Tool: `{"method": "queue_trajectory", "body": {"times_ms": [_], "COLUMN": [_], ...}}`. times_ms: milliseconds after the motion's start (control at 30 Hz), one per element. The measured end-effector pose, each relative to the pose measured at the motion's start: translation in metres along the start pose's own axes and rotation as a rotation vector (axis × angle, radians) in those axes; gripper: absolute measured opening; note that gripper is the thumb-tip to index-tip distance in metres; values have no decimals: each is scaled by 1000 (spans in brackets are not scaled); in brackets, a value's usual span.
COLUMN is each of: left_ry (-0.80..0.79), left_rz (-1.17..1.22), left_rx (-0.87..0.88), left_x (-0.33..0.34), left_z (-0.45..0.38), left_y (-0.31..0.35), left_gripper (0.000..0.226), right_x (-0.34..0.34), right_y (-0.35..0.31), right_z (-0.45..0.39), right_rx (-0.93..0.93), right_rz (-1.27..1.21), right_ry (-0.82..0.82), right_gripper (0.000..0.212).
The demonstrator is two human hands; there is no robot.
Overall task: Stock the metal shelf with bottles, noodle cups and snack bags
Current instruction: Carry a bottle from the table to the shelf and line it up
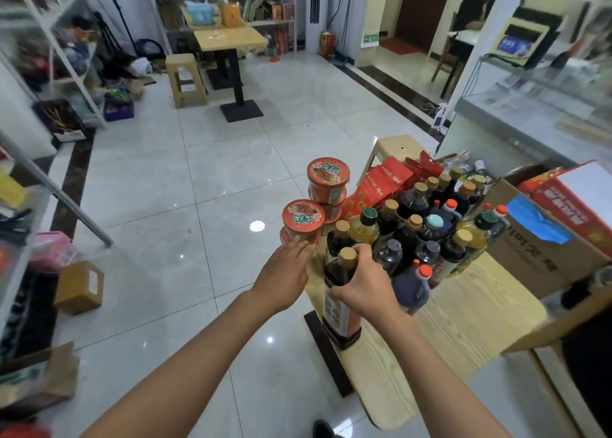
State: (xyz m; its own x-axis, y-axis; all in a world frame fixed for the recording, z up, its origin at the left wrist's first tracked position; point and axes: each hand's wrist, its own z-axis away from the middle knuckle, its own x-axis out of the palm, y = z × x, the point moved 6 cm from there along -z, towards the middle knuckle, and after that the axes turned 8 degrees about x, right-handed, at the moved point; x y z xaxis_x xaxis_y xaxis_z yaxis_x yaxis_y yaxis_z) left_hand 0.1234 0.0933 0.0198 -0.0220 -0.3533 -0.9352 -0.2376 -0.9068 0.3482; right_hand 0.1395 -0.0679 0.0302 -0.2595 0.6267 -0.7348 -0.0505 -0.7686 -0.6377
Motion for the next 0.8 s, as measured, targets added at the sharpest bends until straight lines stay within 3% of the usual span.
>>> {"method": "queue_trajectory", "body": {"times_ms": [267,467,667,800], "left_ry": [108,207,508,683], "left_rz": [84,326,631,593], "left_rx": [-117,-273,-386,-493], "left_x": [-61,-116,-183,-225], "left_z": [72,160,267,348], "left_y": [-57,-109,-148,-178], "left_gripper": [62,63,63,81], "right_x": [12,41,97,137], "right_y": [-128,-246,-360,-427], "right_z": [46,83,141,195], "right_rx": [-257,-464,-673,-832], "right_rz": [-140,-201,-373,-448], "right_ry": [7,-41,-131,-243], "right_gripper": [82,76,73,76]}}
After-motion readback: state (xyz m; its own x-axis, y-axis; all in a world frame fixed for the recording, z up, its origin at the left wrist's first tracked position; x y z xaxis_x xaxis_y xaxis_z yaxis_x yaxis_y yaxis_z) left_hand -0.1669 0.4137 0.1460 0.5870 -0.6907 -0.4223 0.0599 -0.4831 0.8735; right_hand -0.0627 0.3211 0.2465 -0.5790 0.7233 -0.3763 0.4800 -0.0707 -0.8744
